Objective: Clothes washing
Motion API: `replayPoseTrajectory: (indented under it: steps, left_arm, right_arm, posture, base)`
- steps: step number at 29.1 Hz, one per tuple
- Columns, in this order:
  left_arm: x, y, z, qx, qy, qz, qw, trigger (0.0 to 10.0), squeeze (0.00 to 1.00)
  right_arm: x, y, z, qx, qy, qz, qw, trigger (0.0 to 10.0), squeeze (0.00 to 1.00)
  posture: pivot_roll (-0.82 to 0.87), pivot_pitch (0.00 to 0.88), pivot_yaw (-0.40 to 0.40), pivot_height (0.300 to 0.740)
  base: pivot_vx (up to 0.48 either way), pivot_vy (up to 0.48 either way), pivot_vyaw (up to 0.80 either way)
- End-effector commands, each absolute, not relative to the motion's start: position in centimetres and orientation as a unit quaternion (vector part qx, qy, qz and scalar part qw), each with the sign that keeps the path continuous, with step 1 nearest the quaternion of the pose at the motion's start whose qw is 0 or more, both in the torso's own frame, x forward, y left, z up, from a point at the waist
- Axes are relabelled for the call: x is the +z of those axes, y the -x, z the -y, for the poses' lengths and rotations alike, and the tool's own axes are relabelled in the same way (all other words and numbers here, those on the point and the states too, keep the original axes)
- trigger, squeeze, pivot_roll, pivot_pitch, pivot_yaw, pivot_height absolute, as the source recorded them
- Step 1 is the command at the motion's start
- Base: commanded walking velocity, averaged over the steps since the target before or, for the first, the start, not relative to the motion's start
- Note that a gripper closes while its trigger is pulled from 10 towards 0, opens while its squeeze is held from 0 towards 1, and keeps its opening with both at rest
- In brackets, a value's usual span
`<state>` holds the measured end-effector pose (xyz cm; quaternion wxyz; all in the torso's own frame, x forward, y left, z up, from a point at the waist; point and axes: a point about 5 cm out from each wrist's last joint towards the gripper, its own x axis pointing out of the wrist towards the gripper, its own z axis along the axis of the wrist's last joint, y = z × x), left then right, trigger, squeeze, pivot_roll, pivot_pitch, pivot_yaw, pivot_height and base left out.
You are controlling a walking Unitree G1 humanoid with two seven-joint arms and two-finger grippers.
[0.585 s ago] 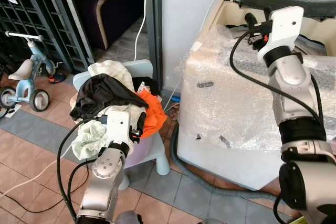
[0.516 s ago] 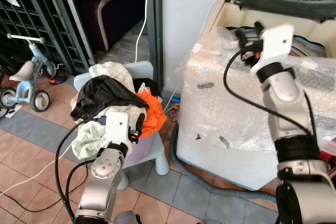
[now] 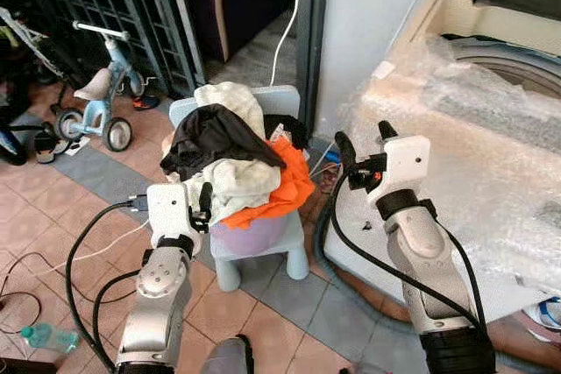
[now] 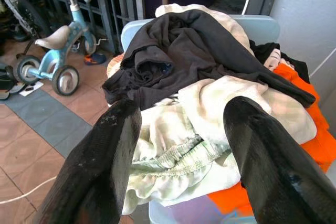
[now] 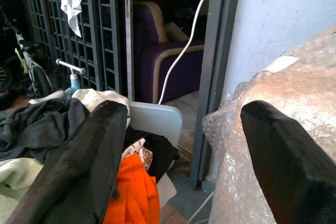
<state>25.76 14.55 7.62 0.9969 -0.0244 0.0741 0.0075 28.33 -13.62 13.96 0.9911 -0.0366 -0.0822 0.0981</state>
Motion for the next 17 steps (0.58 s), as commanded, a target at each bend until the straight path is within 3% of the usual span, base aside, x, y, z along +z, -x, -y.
replayPoseTrajectory:
  steps: [1,9,17]
  left_arm:
    - [7.86,-25.91,-14.9,0.012,0.009,-0.066,0.998,10.0,0.0]
    - [7.91,-26.08,-14.63,0.025,0.016,-0.065,0.997,10.0,0.0]
    - [8.28,-26.17,-14.54,0.019,0.012,-0.052,0.998,10.0,0.0]
  right_arm:
    - [14.59,-28.25,13.53,0.101,0.037,0.09,0.99,10.0,1.0]
    - [15.16,-29.04,14.28,0.096,0.053,0.09,0.99,10.0,1.0]
    - [14.81,-28.54,13.33,0.121,0.052,0.082,0.988,10.0,1.0]
  posture:
    - [-0.04,0.074,0.067,0.74]
    - [-0.05,0.071,0.059,0.74]
    - [-0.05,0.09,0.051,0.74]
  base:
    - [0.0,0.0,0.8]
    - [0.0,0.0,0.8]
    - [0.0,0.0,0.8]
